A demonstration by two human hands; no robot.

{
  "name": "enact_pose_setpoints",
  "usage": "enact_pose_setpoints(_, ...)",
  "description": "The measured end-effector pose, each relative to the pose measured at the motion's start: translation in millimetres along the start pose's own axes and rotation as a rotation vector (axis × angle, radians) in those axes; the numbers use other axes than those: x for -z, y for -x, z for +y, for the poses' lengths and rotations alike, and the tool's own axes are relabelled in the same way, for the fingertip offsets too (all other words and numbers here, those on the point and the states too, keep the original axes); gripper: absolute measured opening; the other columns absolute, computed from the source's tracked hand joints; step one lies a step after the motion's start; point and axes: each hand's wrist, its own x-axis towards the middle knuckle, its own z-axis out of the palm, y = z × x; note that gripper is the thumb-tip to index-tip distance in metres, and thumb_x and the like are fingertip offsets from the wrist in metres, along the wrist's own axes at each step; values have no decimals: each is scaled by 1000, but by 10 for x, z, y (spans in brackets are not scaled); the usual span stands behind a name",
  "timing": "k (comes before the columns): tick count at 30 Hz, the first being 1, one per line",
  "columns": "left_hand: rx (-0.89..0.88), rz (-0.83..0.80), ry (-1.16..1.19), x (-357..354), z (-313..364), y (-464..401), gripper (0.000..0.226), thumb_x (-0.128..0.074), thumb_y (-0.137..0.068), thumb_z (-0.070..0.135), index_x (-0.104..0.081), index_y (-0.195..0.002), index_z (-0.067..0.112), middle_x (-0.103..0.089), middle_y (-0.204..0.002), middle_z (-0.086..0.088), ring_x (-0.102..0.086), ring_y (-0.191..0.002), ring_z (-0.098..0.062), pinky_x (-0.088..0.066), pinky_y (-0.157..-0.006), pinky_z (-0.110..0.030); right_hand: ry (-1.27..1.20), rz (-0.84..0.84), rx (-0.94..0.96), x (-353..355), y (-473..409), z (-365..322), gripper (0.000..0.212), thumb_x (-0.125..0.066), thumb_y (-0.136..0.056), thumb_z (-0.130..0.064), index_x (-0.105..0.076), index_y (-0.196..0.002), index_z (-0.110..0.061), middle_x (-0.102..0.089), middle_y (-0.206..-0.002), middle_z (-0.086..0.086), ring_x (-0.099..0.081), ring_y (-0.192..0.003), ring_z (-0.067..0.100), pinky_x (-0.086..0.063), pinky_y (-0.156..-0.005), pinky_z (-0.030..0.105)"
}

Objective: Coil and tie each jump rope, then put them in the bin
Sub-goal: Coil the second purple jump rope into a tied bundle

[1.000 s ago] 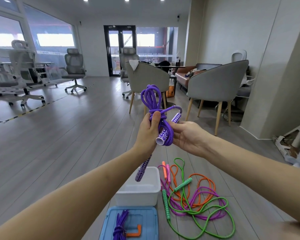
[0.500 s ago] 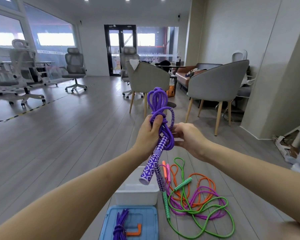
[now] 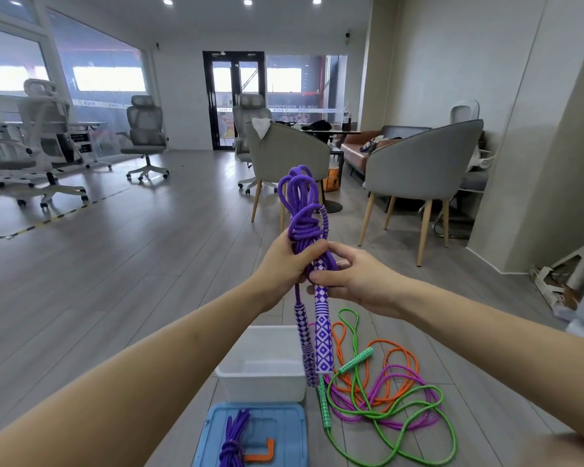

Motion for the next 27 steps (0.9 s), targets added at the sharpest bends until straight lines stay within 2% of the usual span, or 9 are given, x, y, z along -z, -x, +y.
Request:
enact_pose_setpoints(2,5,33,16,6,1,4,25,-64,-100,26,-62,-120,11,-71,-96,-21,-68,-80,-37,-56,-74,-47,33,6,-11,36,3,-2,79,-75,-87,2,-41,-150,-31,-72,-118,21,-75,-102,34,-61,-91,44)
enact_pose_setpoints(5,-1,93,103,56,24,-17,24,-59,-103,24,-62,-113,2,-62,-76,-12,-52,-57,-17,-45,-56,-28,164,-39,-82,31,19,72,93,-81,-83,1,-33,-147,-46,-70,-118,23,-76,-101,32,-61,-92,48)
enact_pose_setpoints(8,10,114,162,176,77,-89,19,-56,-104,21,-61,-108,3,-57,-67,1,-43,-52,-9,-37,-49,-20,295,-39,-159,1,26,192,90,-82,-85,-7,-28,-148,-43,-76,-109,16,-77,-95,24,-62,-87,39)
enact_pose_setpoints(11,33,124,240,240,96,-130,14,-56,-104,20,-62,-104,7,-55,-66,2,-40,-52,-7,-35,-49,-19,418,10,-151,35,-38,232,73,-80,-88,-14,-38,-146,-26,-77,-107,8,-77,-95,17,-60,-91,36)
enact_pose_setpoints(14,87,161,255,235,24,-120,14,-55,-105,20,-61,-105,7,-53,-63,4,-37,-53,-8,-34,-51,-21,578,-34,-125,13,-87,252,50,-73,-94,-14,-51,-137,-24,-77,-104,8,-75,-96,20,-61,-91,38)
enact_pose_setpoints(18,98,128,204,216,-65,-110,13,-55,-105,19,-60,-101,7,-50,-56,7,-36,-51,-8,-35,-48,-20,369,-35,-115,-101,-113,241,24,-65,-100,-22,-60,-124,-19,-75,-106,13,-76,-90,23,-62,-75,30)
enact_pose_setpoints(22,60,192,148,272,-17,-122,16,-55,-105,18,-61,-109,3,-62,-68,1,-47,-53,-8,-40,-49,-19,400,-26,-83,-154,-116,258,21,-58,-104,-28,-63,-114,-10,-75,-108,10,-75,-93,24,-64,-75,32)
enact_pose_setpoints(25,33,298,146,391,45,-188,12,-54,-103,10,-59,-111,3,-72,-91,-15,-51,-51,-7,-42,-48,-19,500,-50,-102,-159,-98,342,17,-58,-104,-26,-65,-112,-12,-75,-106,6,-73,-89,19,-64,-74,31)
enact_pose_setpoints(27,45,284,180,415,96,-197,9,-52,-104,8,-57,-108,3,-72,-97,-20,-49,-49,-6,-41,-47,-18,550,-37,-106,-141,-118,343,15,-57,-105,-25,-65,-111,-14,-74,-106,5,-73,-90,17,-63,-72,28)
